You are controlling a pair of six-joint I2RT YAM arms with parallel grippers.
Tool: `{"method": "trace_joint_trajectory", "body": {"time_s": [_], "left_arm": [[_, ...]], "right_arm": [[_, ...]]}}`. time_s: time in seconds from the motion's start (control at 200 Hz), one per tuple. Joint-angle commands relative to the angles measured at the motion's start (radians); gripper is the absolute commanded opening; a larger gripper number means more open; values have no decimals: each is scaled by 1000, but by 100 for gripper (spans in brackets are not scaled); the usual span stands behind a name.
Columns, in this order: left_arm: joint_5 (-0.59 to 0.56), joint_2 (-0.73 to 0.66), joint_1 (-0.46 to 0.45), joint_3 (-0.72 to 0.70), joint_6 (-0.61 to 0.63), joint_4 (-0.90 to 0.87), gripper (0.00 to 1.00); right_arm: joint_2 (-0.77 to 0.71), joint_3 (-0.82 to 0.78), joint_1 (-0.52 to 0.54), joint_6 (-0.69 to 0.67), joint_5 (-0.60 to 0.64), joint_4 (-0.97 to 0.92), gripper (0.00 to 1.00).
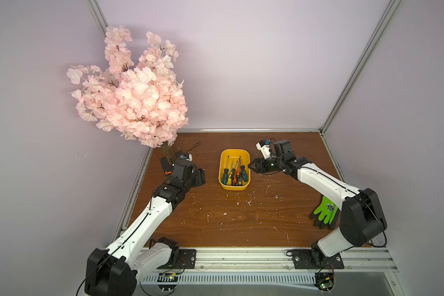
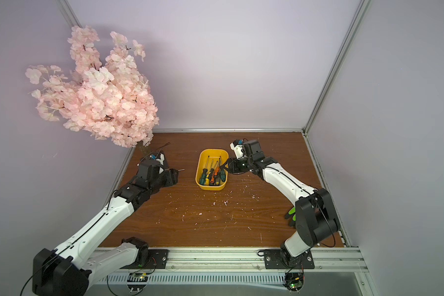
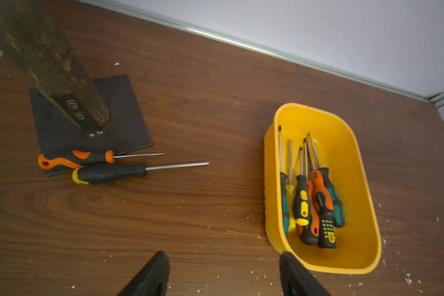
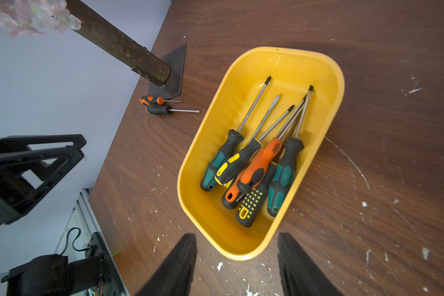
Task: Put the screwdriver on the desktop into the storage box
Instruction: Place the screwdriver in the storage box, then pick up the screwdriver from the center of the board.
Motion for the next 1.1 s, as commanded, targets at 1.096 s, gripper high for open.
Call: {"method": "trace_joint_trajectory", "body": {"time_s": [1.096], "left_arm": [[61,727,195,444,374,-141,64]], "right_arm": [[-305,-303,-50,-54,165,126,58]]}}
